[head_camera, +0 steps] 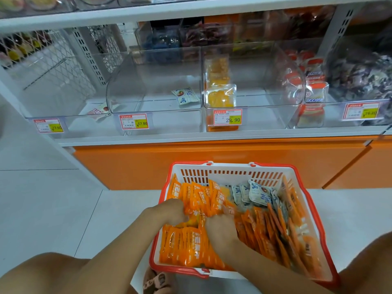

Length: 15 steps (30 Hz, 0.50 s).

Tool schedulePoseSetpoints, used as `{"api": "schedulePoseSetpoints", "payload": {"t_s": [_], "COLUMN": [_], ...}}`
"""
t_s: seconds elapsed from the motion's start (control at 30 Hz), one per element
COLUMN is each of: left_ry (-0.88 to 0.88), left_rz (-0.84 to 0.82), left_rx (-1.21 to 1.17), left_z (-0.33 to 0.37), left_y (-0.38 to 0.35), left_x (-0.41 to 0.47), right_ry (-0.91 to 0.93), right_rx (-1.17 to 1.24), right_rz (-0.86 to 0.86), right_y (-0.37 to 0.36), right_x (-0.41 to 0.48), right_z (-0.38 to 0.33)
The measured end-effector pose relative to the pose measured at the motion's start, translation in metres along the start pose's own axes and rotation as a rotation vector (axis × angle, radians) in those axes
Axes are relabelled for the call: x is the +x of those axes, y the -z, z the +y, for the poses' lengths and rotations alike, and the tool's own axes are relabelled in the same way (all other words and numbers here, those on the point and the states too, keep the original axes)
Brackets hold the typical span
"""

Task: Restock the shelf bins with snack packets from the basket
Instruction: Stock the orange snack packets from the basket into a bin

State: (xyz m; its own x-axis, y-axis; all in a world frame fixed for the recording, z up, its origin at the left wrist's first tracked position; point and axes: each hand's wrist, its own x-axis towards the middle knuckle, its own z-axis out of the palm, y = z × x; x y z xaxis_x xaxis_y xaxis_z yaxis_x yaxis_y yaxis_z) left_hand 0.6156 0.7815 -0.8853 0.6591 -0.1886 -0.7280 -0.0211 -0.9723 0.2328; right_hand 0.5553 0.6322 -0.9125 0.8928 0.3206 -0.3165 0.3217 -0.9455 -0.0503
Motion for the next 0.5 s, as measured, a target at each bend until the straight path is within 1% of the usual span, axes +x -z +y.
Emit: {"api": "schedulePoseSetpoints", "payload": {"t_s": [0.07, 0.2, 0.33, 0.4, 0.5], "left_ry": [0.003, 0.029, 0.051, 0.089, 0.187], "left_rz": [-0.019, 0.003, 0.043, 0.068, 0.006], "left_rx": [-0.005, -0.054, -0.135, -0.292, -0.648], "left_z": [-0.004, -0.012, -0.009, -0.004, 0.007], "left_y": [0.0, -0.002, 0.001, 0.004, 0.011], "left_x": [-0.002, -0.002, -0.001, 0.004, 0.009], "right_ry": [-0.018, -0.118, -0.106, -0.091, -0.086], "right_rx": [0.009, 0.048, 0.075, 0.099, 0.206], "right_rz": [0.027, 0.077, 0.068, 0.095, 0.082], "right_y": [0.0, -0.003, 0.006, 0.015, 0.026], "right_x": [0.005, 0.015, 0.011, 0.012, 0.017], "right_z": [0.003, 0.009, 0.006, 0.003, 0.001]}}
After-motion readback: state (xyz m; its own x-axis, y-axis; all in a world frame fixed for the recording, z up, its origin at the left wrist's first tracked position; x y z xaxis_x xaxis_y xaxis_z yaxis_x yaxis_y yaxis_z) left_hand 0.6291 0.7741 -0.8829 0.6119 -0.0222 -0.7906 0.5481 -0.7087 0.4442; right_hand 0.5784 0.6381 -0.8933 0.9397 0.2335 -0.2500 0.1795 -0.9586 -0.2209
